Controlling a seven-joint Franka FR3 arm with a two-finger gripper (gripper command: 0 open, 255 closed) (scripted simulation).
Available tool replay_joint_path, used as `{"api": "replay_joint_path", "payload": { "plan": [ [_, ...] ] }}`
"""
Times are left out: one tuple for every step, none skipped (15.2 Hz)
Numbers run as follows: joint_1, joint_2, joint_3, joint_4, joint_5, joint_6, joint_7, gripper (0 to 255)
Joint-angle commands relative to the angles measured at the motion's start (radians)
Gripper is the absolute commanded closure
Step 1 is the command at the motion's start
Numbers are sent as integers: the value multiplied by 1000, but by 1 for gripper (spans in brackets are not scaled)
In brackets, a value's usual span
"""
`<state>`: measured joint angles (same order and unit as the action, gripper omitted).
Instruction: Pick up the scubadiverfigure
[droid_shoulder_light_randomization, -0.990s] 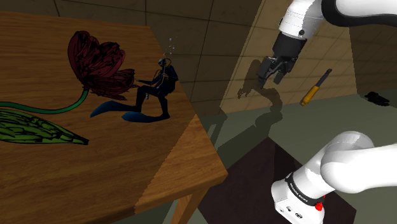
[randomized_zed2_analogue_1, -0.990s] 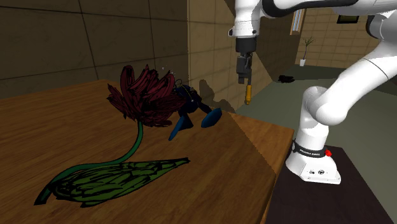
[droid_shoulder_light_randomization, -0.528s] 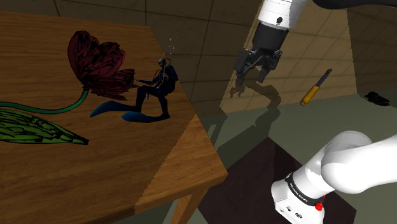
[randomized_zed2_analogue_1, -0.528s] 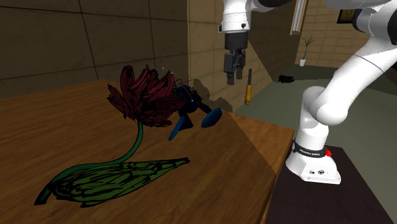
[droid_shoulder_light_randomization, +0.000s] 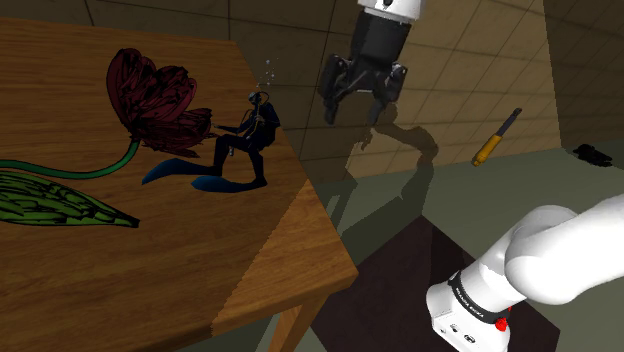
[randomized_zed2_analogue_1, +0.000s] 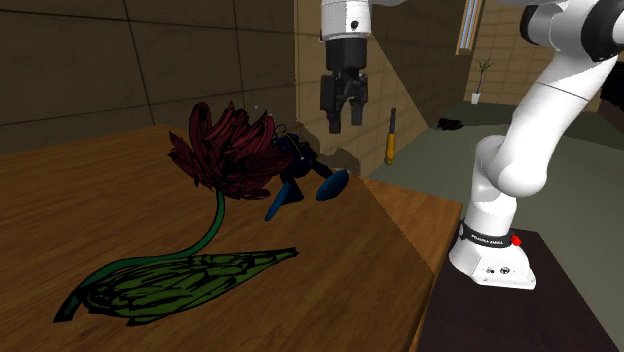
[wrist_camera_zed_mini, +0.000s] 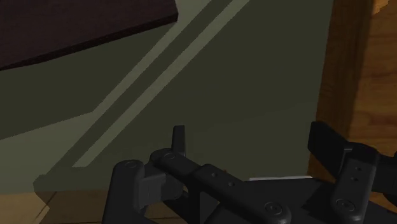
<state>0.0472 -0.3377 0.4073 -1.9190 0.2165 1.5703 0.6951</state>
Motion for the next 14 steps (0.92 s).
{"api": "replay_joint_path", "payload": {
  "plan": [
    [3,67,38,67,-2,8,68,0],
    [5,101,55,105,-6,8,100,0],
    [8,137,71,145,-13,7,133,0],
    [11,175,87,187,-22,6,166,0],
    [16,213,104,230,-33,3,199,0],
    [22,253,119,276,-46,0,233,0],
    [30,295,134,323,-61,-5,268,0],
    [40,339,148,374,-79,-11,302,0],
    [53,385,161,427,-99,-19,337,0],
    [69,432,173,484,-121,-29,372,0],
    [88,481,183,545,-145,-41,407,0],
    [101,508,186,579,-159,-49,425,0],
    [100,501,183,557,-154,-33,421,0],
    [97,495,182,536,-150,-18,417,0]
  ]
}}
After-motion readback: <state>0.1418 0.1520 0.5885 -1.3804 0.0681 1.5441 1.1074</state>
